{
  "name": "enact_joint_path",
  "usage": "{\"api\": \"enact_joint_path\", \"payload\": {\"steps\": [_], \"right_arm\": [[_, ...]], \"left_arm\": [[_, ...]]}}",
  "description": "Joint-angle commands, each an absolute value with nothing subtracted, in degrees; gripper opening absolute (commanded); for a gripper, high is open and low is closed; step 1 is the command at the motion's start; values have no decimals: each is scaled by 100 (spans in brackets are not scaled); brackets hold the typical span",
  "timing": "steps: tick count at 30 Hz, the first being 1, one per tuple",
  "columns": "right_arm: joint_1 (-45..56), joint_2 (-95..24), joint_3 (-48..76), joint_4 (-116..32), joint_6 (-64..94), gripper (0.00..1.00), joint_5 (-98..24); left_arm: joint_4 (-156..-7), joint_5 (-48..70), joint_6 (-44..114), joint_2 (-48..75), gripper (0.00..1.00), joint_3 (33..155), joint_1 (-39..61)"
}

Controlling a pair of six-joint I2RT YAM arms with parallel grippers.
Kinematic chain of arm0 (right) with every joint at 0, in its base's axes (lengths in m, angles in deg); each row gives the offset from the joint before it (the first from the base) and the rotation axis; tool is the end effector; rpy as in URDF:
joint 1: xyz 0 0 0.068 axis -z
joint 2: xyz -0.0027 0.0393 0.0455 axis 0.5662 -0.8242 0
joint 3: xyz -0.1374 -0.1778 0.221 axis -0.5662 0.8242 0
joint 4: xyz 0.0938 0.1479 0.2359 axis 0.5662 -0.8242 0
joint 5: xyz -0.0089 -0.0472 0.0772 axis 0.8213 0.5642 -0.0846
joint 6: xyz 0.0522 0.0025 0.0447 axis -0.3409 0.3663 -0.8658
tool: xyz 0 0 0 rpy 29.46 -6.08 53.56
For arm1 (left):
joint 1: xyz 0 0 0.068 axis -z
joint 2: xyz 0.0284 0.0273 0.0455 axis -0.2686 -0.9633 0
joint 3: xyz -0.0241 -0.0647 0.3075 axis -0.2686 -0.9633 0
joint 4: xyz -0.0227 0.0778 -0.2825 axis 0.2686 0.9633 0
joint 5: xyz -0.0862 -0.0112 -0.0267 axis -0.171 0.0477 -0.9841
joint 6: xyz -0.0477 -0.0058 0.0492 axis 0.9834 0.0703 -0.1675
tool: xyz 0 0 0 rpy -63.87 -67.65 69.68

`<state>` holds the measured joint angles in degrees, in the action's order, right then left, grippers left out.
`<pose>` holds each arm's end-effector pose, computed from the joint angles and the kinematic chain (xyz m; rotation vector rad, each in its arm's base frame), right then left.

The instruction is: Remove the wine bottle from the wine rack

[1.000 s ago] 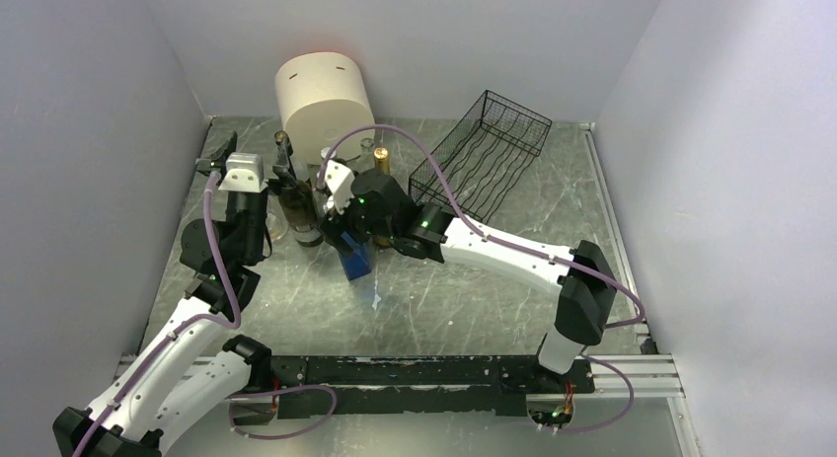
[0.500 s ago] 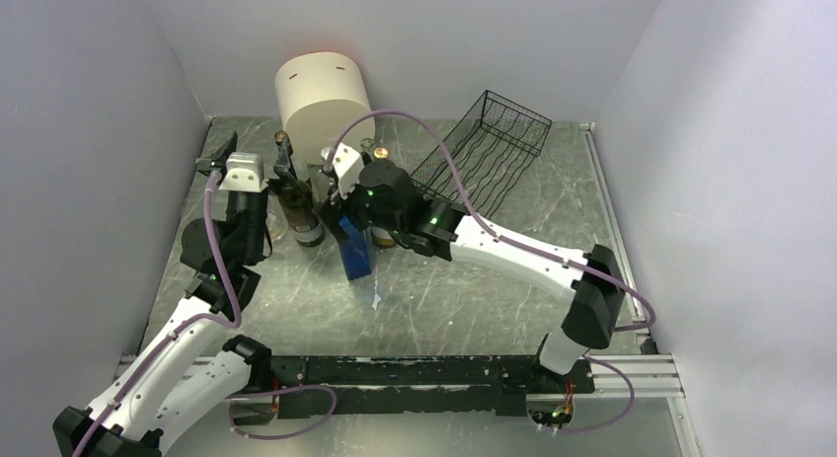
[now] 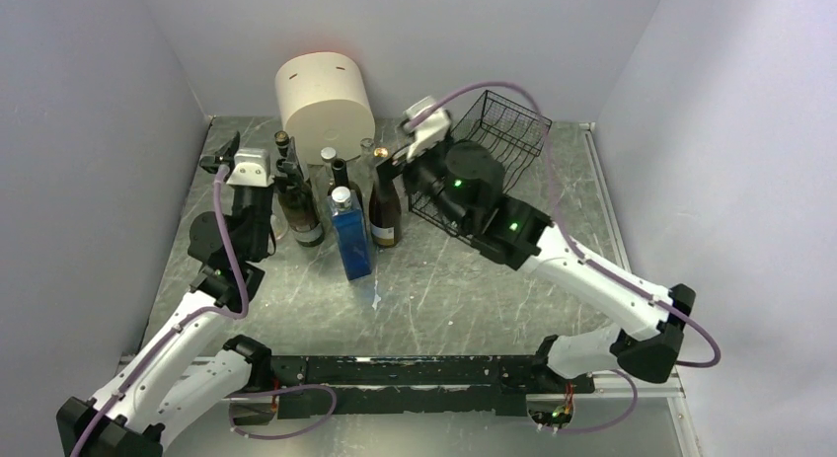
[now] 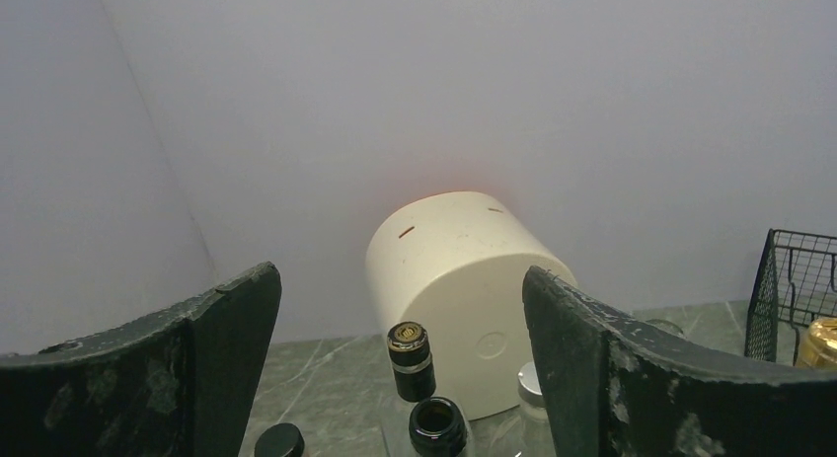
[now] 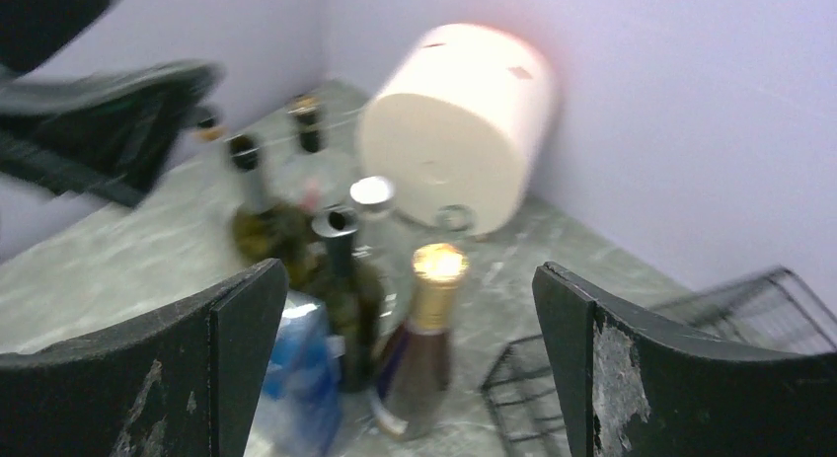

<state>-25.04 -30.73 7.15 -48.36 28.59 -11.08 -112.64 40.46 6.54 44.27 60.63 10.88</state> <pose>0.1915 0.2908 0.4976 -0.6530 1.4694 0.4611 0.1853 -0.0698 0.4186 0.0946 1.1246 0.0563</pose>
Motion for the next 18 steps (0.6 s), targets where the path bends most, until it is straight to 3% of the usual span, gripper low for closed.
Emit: {"api": "enact_joint_path", "payload": {"steps": [1, 8, 14, 18], "right_arm": [[-1552, -2843, 800, -4958, 2333, 100, -101], [1035, -1843, 1116, -5754, 981, 100, -231], [1227, -450, 1473, -5851, 1402, 100, 263], [1225, 71, 1301, -6114, 1687, 100, 133]], "left_arm": [[-11244, 4220, 646, 4370, 97, 6267, 1017], [-10326, 4051, 1327, 4468, 99, 6977, 814], [-8816, 3266, 2015, 4295, 98, 8410, 806], [-8689, 3081, 2142, 4456, 97, 8698, 806]]}}
